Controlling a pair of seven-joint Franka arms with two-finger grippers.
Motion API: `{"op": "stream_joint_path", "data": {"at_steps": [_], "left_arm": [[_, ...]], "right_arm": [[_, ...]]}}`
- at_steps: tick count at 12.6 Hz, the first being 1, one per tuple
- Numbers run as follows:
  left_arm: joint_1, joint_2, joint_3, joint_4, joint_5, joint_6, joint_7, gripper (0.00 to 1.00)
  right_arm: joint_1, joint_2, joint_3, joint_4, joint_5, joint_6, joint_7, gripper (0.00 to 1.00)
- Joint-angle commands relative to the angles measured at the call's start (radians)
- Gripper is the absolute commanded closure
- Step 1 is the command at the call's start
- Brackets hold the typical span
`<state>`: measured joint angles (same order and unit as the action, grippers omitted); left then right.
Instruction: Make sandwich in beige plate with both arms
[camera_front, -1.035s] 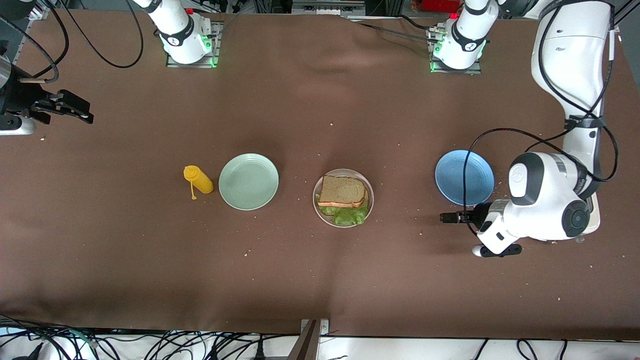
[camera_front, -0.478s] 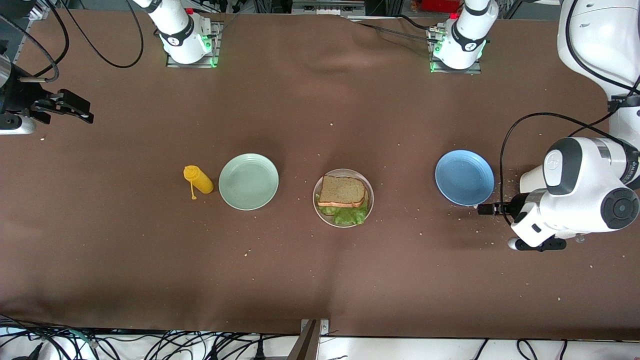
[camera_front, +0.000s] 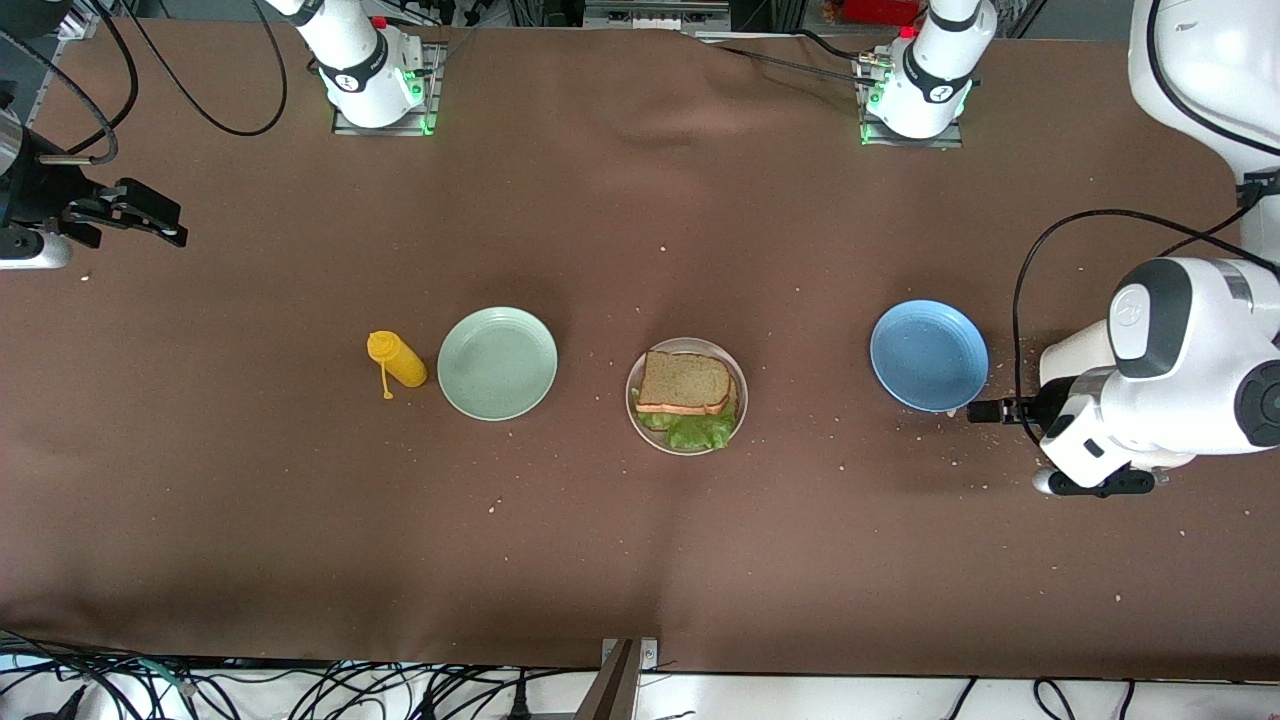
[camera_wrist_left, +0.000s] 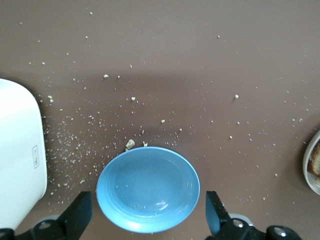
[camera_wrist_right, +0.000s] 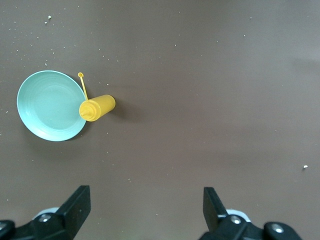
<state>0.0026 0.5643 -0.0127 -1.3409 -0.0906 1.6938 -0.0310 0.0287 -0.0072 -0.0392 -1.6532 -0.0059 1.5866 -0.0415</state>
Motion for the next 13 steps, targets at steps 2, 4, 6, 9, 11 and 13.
{"op": "stream_joint_path", "data": {"at_steps": [2, 4, 6, 9, 11, 13], "left_arm": [[0.004, -0.122, -0.003, -0.011, 0.104, -0.069, 0.005, 0.0], [0.016, -0.183, -0.009, -0.024, 0.109, -0.121, 0.003, 0.0], [0.019, -0.272, -0.006, -0.078, 0.12, -0.176, 0.008, 0.0], [-0.009, -0.45, -0.003, -0.271, 0.157, -0.181, 0.013, 0.0], [-0.029, -0.495, 0.005, -0.291, 0.157, -0.177, 0.008, 0.0], [-0.027, -0.53, 0.005, -0.29, 0.144, -0.177, 0.003, 0.0]], "right_arm": [[0.002, -0.016, 0.022, 0.001, 0.004, 0.001, 0.011, 0.0], [0.002, -0.017, 0.025, 0.001, 0.004, -0.007, 0.011, 0.0], [0.0, -0.017, 0.024, 0.001, 0.004, -0.011, 0.011, 0.0], [0.0, -0.019, 0.024, 0.001, 0.004, -0.011, 0.011, 0.0], [0.0, -0.017, 0.022, 0.001, 0.004, -0.011, 0.009, 0.0], [0.0, -0.016, 0.021, 0.001, 0.006, -0.011, -0.003, 0.0]]}}
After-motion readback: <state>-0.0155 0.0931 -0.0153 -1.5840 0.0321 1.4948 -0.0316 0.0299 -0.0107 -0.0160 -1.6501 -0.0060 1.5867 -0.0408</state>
